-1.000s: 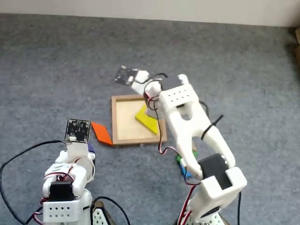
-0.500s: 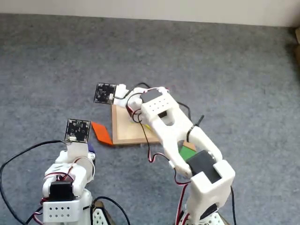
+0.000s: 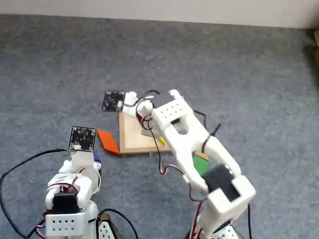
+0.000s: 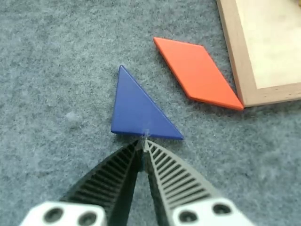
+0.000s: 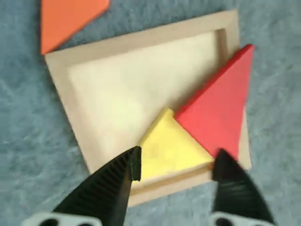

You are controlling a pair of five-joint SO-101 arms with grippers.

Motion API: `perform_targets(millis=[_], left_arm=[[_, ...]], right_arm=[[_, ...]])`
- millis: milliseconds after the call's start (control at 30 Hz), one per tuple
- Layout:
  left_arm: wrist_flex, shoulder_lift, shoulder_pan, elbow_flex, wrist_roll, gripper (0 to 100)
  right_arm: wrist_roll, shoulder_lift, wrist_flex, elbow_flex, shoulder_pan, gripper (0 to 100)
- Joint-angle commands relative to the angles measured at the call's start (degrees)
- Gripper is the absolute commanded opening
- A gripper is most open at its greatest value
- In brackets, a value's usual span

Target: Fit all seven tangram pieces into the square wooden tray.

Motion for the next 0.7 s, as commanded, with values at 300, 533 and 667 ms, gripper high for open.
perform_targets(millis=[300, 533, 667], left_arm=[[0.18, -0.04, -0.48, 1.19, 0.53, 3], [0.18, -0.04, -0.48, 1.19, 0.53, 3], [0.18, -0.04, -0.48, 1.19, 0.53, 3]], right_arm=[[-24.7, -6.9, -13.49, 8.57, 4.44, 0.6], [-25.93, -6.9, -27.65, 18.51, 4.62, 0.6], [-25.76, -6.81, -30.9, 21.32, 6.29, 0.6]])
